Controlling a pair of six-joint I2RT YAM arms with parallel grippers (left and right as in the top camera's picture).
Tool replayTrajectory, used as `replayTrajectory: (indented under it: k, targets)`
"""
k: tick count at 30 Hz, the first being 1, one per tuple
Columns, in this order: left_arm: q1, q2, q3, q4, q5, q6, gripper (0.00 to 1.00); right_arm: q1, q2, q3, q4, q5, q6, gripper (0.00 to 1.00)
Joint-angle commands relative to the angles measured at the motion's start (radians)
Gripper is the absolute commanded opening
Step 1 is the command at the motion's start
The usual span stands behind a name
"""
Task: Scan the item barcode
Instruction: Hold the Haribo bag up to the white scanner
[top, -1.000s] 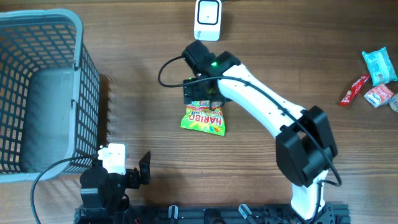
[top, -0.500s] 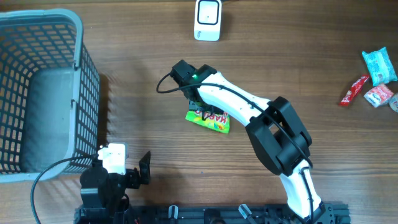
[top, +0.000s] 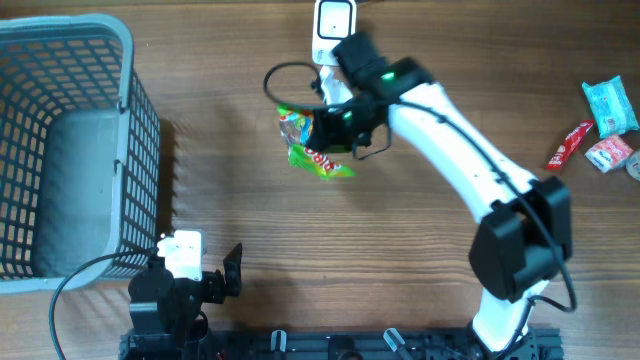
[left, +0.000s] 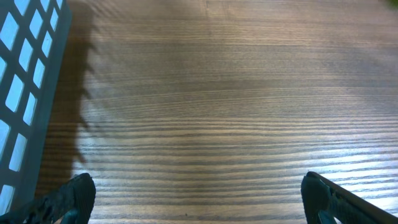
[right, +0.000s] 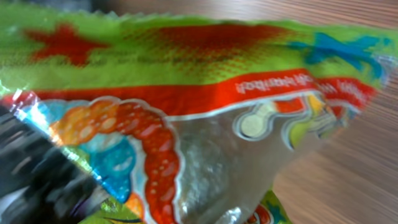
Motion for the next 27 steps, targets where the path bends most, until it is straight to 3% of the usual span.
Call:
replayTrajectory:
  k: [1,5,7,10,16,18,23,27]
  targets:
    - [0.005,-0.007,0.001,0.002,-0.002,-0.009,1.00,-0.052,-0.012,-0.008,-0.022,-0.488,-0.520,0.04]
    - [0.005,-0.007,0.001,0.002,-0.002,-0.009,1.00,-0.068,-0.012,-0.032,0.003,-0.752,-1.123,0.04]
    - [0.005,-0.007,0.001,0.002,-0.003,-0.009,1.00,-0.068,-0.012,-0.032,0.119,-0.883,-1.293,0.05]
    - [0.005,-0.007,0.001,0.002,-0.002,-0.009,1.00,-0.054,-0.012,-0.032,0.463,-0.935,-1.343,0.05]
    - [0.005,-0.007,0.001,0.002,-0.002,-0.009,1.00,-0.043,-0.012,-0.032,0.893,-0.938,-1.347,0.04]
    - [0.005,-0.007,0.001,0.002,-0.002,-0.009,1.00,-0.043,-0.012,-0.033,0.896,-0.938,-1.370,0.05]
    - [0.005,-0.007,0.001,0.002,-0.002,-0.009,1.00,-0.064,-0.010,-0.034,0.745,-0.939,-1.636,0.04]
    - [0.005,-0.007,0.001,0.002,-0.002,-0.009,1.00,-0.066,-0.010,-0.034,0.604,-0.939,-1.617,0.05]
